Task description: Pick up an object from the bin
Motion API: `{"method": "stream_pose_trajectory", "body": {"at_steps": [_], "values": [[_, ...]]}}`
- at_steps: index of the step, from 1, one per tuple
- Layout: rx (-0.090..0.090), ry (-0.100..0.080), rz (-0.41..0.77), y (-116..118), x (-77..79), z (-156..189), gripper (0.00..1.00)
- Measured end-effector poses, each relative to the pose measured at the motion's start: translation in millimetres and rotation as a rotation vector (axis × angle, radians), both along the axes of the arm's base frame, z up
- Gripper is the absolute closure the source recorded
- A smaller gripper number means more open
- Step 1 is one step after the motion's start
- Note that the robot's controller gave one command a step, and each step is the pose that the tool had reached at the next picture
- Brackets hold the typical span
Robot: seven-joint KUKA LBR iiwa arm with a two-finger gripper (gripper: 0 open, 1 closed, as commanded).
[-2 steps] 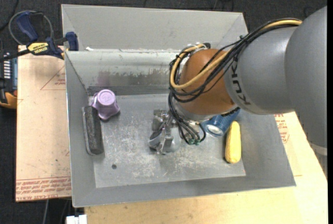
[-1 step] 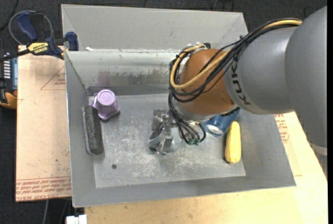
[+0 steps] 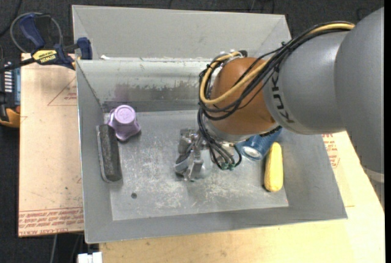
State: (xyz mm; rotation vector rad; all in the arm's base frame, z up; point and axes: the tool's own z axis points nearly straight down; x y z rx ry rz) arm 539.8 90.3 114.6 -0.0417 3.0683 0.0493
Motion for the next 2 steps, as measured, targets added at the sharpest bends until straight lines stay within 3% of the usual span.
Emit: {"method": "stream_pose_trajectory", "body": {"at_steps": [2], "values": [[0.004, -0.005, -0.013, -7.4, -1.4, 9.2, 1.00]]}}
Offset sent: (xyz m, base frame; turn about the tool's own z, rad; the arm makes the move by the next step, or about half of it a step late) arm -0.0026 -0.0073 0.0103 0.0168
